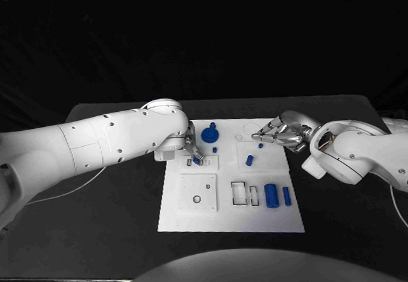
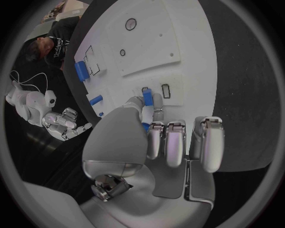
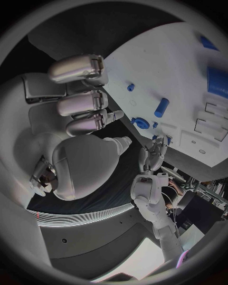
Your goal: Assemble the parts on the task board
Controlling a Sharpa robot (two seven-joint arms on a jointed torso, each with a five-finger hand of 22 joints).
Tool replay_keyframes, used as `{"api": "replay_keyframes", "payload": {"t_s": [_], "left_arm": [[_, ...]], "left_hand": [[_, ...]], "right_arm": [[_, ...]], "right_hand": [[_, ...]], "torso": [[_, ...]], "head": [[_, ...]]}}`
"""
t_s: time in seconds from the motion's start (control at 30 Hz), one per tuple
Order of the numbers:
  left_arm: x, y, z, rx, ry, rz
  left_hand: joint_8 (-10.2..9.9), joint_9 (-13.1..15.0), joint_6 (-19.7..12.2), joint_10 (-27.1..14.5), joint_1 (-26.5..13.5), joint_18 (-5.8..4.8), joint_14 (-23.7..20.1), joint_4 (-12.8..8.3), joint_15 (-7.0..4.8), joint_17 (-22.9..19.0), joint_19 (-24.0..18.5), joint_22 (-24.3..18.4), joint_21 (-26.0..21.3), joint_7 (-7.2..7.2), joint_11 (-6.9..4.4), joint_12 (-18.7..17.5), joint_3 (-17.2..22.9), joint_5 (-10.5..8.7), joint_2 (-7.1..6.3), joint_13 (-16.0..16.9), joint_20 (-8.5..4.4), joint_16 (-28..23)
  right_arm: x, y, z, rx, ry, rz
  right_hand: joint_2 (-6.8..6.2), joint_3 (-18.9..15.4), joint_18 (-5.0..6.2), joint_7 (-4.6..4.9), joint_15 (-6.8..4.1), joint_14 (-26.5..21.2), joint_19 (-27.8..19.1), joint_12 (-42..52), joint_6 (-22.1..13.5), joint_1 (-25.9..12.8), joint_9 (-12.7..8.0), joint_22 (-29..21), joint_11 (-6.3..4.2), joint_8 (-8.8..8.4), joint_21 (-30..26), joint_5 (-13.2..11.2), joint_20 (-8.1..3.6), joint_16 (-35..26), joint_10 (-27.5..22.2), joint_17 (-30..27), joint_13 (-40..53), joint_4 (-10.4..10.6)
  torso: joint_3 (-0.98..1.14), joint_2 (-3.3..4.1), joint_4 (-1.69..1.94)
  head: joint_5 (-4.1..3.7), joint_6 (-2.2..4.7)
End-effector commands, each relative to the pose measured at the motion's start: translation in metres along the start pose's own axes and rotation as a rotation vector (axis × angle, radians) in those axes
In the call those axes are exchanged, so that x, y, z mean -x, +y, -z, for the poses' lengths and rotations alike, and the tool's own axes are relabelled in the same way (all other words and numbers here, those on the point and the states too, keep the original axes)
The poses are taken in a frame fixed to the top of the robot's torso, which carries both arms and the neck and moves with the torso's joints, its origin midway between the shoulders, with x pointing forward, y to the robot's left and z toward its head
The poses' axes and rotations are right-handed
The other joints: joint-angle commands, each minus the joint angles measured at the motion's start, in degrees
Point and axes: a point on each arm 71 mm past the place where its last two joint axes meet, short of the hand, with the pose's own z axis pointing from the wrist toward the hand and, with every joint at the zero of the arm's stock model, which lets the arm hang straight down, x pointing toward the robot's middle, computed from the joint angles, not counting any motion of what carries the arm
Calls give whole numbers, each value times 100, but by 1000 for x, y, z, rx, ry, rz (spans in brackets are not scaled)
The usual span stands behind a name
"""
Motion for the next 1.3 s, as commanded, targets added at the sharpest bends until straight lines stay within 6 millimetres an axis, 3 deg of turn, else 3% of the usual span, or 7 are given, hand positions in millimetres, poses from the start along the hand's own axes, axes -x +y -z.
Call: {"api": "replay_keyframes", "payload": {"t_s": [0.03, 1.1, 1.3], "left_arm": [[0, 3, 0, 60, 9, 12], [-2, -3, -2, 41, 45, 8], [-3, -4, -2, 39, 53, 7]], "left_hand": [[11, 7, 74, 606, 8, -86, 596, -5, -33, 1507, 592, 1509, 14, -58, -18, 14, 45, -29, 4, 1507, -35, 15], [-2, 10, 72, 606, 9, -86, 596, -5, -31, 1507, 592, 1509, 14, -58, -17, 14, 61, -35, 20, 1507, -35, 15], [-39, 25, 64, 606, 14, -86, 596, -5, -25, 1507, 592, 1509, 14, -49, -10, 14, 92, -119, 36, 1507, -33, 15]], "right_arm": [[-1, 0, 0, 3, 4, 11], [-1, 0, 0, 1, 4, 12], [-2, 1, -1, 3, 6, 13]], "right_hand": [[7, 11, -81, 20, 39, 587, 610, -29, 7, 43, -2, 1509, 38, 29, 26, 20, 44, 23, 611, 1510, 1508, -31], [7, 11, -81, 20, 39, 587, 610, -29, 7, 43, -2, 1509, 38, 29, 26, 20, 44, 23, 611, 1510, 1508, -31], [7, 11, -81, 20, 39, 587, 610, -29, 7, 43, -2, 1509, 38, 29, 26, 20, 44, 23, 611, 1510, 1508, -31]], "torso": [[1, -4, -1], [-1, -4, -3], [3, -3, -3]], "head": [[-1, -6], [-14, -13], [-14, -13]]}}
